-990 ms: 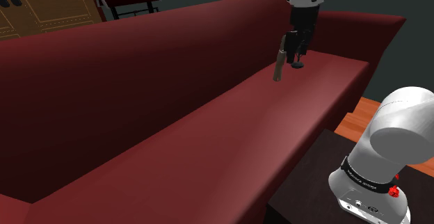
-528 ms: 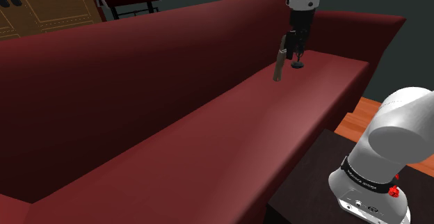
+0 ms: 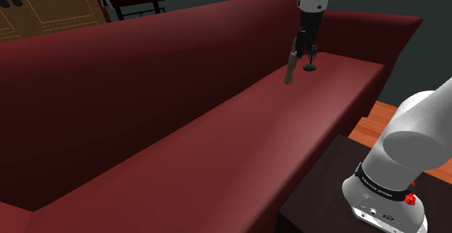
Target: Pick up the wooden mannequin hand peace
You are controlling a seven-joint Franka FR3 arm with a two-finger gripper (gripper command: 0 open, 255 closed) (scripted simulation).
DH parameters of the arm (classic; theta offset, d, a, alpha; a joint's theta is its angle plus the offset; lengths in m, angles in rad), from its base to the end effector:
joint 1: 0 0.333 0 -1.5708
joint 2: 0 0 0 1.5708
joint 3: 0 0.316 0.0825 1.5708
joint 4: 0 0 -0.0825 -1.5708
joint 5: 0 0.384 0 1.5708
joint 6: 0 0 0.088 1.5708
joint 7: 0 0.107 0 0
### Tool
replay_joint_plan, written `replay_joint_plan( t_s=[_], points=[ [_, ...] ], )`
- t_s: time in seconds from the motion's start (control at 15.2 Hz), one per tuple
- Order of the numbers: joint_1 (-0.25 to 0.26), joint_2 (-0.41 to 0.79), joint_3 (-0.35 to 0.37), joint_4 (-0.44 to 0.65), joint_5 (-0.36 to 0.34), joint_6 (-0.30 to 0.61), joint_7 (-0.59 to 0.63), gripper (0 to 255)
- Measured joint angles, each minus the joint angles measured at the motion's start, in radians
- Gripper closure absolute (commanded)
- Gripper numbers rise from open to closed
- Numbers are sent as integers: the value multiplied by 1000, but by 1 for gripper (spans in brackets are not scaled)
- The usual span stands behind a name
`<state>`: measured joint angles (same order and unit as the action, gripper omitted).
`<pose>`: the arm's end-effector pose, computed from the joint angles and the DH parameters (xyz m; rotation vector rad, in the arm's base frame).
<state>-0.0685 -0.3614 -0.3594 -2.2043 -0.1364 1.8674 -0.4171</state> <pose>0.4022 -0.2097 0.5176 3.1330 0.0783 0.0045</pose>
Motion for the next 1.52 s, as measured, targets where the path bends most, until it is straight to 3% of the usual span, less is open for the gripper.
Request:
replay_joint_plan(
  t_s=[0.4,0.73,1.25,1.32,1.52],
  points=[
    [-8,205,-101,160,71,58,-167,0],
    [-36,393,-160,310,175,87,-312,0],
    [-47,450,-165,278,211,169,-348,0],
    [-47,451,-165,273,212,175,-350,255],
    [-48,449,-165,269,213,182,-351,255]
  ],
)
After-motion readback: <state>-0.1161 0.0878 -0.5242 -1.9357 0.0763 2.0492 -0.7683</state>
